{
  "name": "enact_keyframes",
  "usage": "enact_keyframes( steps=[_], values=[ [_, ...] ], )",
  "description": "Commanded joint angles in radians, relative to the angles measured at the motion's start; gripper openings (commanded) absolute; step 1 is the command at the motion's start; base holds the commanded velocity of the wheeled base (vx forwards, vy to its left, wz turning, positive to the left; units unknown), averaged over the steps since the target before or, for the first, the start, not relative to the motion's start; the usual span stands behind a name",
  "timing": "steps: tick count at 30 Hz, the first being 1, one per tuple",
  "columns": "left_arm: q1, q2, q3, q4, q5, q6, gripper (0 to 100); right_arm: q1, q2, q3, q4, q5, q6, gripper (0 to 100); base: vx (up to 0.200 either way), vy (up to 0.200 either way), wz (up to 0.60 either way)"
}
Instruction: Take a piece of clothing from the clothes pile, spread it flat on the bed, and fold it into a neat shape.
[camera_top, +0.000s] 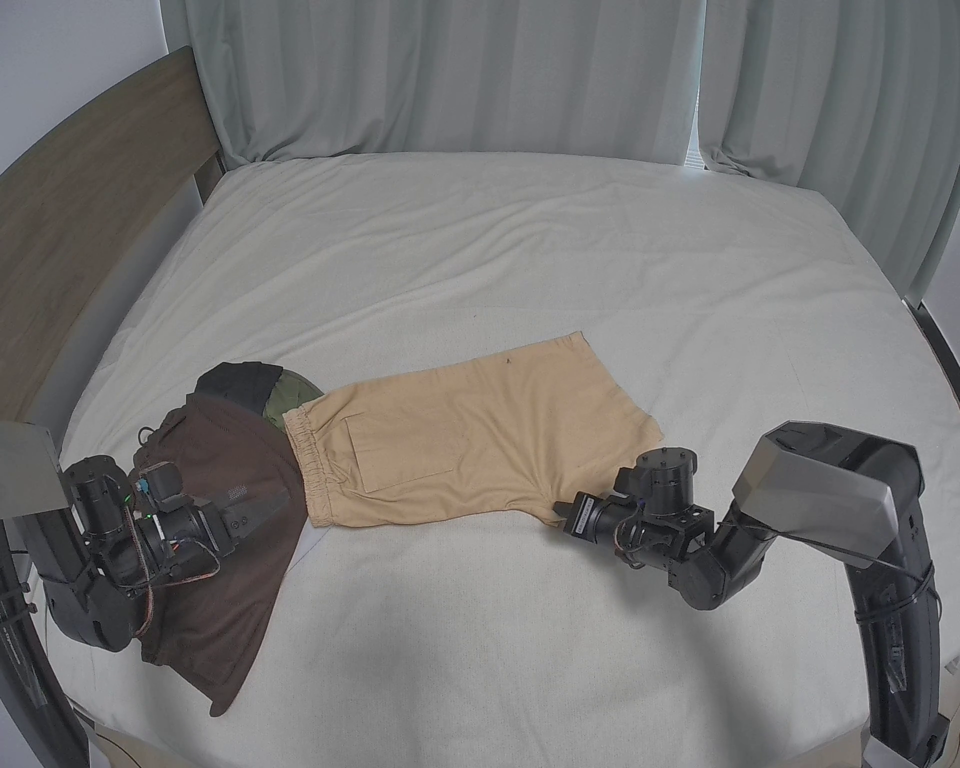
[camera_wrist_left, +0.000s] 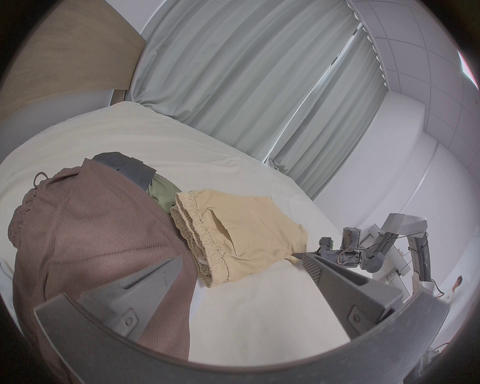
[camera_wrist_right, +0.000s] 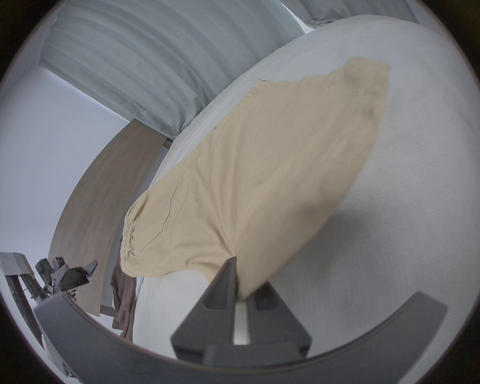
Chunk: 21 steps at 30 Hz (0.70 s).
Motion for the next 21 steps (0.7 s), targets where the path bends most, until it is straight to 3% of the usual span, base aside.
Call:
enact_keyframes(
  steps=[1,10,11,21],
  values=[
    [0.0,0.005,-0.002,-0.001,0.0,-0.001,100,0.0,-0.088,0.112,-0.039,0.0,-0.018,0,0.0,0.0,0.0],
    [0.0,0.016,-0.005,-0.001,0.0,0.001,100,-0.001,-0.073,0.136,-0.074,0.001,-0.015,0,0.0,0.0,0.0],
    [0.0,0.016,-0.005,-0.001,0.0,0.001,100,-0.001,-0.07,0.133,-0.075,0.003,-0.015,100,0.0,0.0,0.0],
    [0.0,0.015,-0.005,-0.001,0.0,0.001,100,0.025,-0.007,0.069,-0.069,0.003,0.009,100,0.0,0.0,0.0]
  ],
)
